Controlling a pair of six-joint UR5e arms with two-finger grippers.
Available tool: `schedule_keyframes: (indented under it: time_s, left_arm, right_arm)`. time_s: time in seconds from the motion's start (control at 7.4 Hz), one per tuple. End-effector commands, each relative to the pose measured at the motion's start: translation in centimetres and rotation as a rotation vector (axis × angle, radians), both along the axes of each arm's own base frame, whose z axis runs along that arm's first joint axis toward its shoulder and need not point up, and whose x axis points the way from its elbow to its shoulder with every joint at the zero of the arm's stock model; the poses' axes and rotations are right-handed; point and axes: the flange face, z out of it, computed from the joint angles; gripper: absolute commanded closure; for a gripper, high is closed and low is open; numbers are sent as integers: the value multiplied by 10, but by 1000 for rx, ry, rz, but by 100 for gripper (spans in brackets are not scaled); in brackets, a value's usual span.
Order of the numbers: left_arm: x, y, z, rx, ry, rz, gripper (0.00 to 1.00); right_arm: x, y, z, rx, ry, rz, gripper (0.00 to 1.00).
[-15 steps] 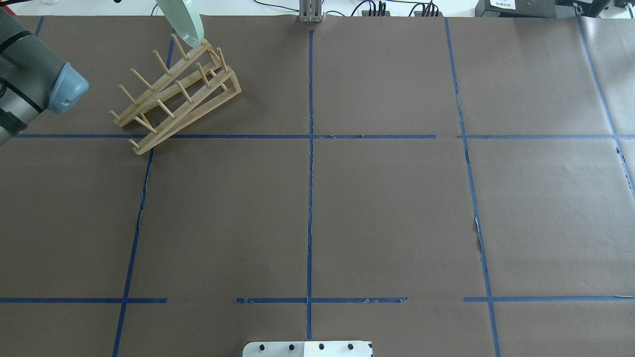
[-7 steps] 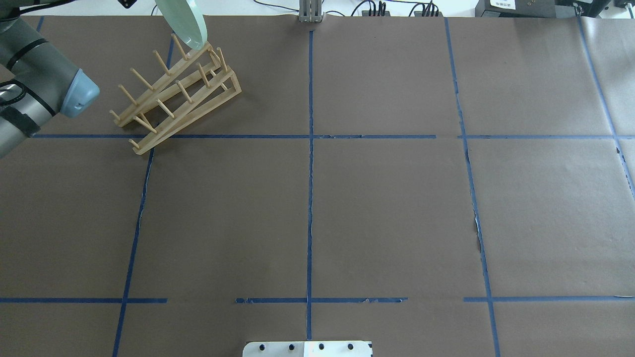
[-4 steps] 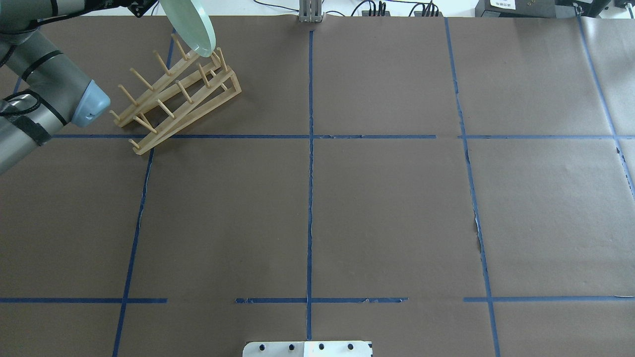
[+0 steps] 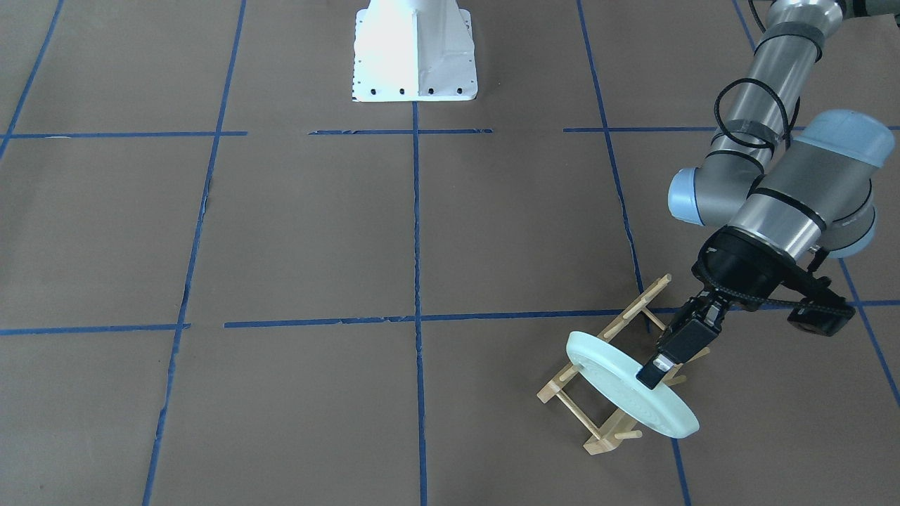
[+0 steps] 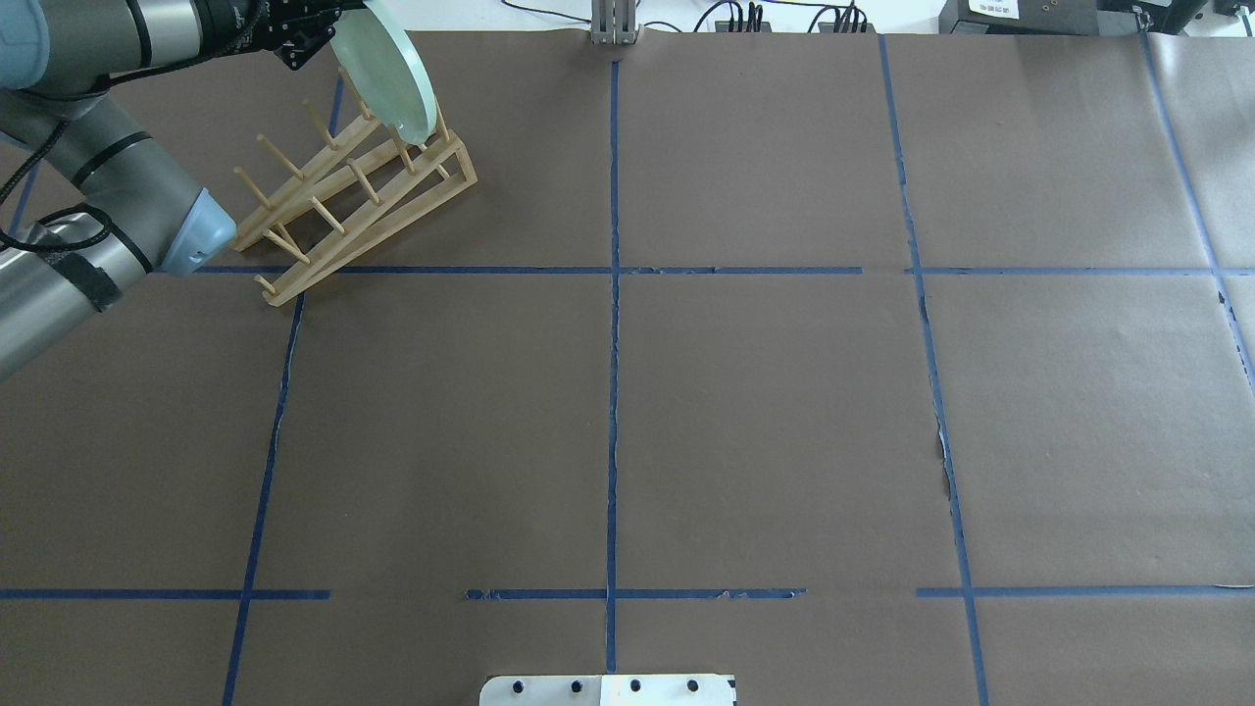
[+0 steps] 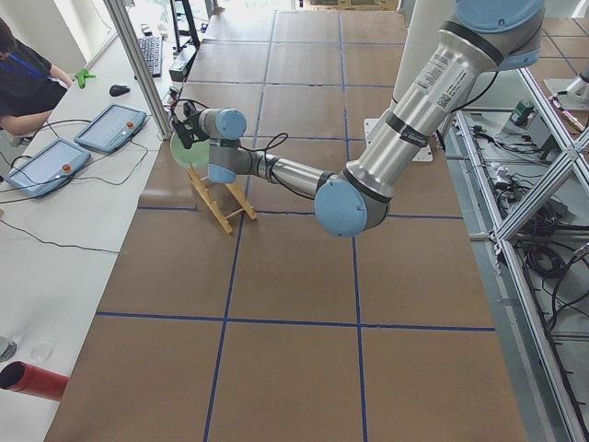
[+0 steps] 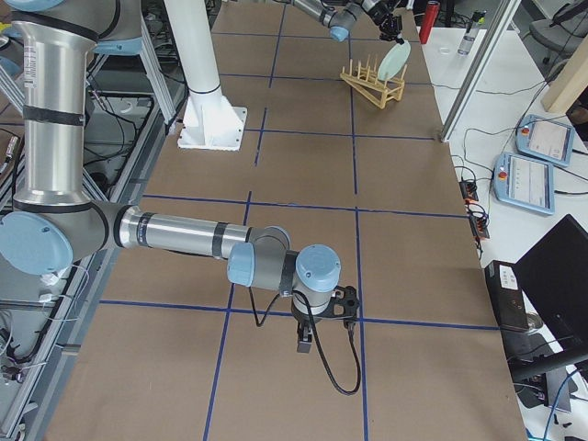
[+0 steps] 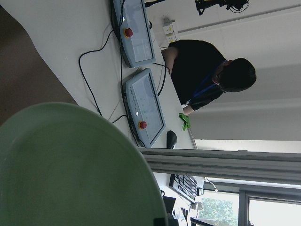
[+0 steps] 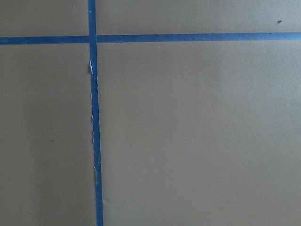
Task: Place plate on rack
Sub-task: 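Lower the plate into the rack slot with the left gripper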
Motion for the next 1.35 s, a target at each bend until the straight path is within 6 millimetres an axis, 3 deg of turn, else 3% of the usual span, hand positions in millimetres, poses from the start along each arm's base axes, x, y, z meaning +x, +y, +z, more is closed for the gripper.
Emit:
schedule_keyframes:
  time_s: [0.0,0.27,0.41,0.54,0.95,1.22]
  left_arm:
    - [20,4,9,0,-23,-11,100]
    - [20,4,12,-2,-28,-12,100]
    - [20,4,13,-4,-29,-12,89]
    - [19,3,12,-7,-30,-18,3]
    - [14,4,4,53,-77,-19,0]
    - [-3,15,7,54,-280,220,0]
  right_arm:
    - [0,0,0,-1,0,-1,0]
    - [0,0,0,-1,0,-1,0]
    - [0,0,0,1,0,1,0]
    - [0,0,0,1,0,1,0]
    - [0,0,0,-1,0,1,0]
    - [0,0,0,1,0,1,0]
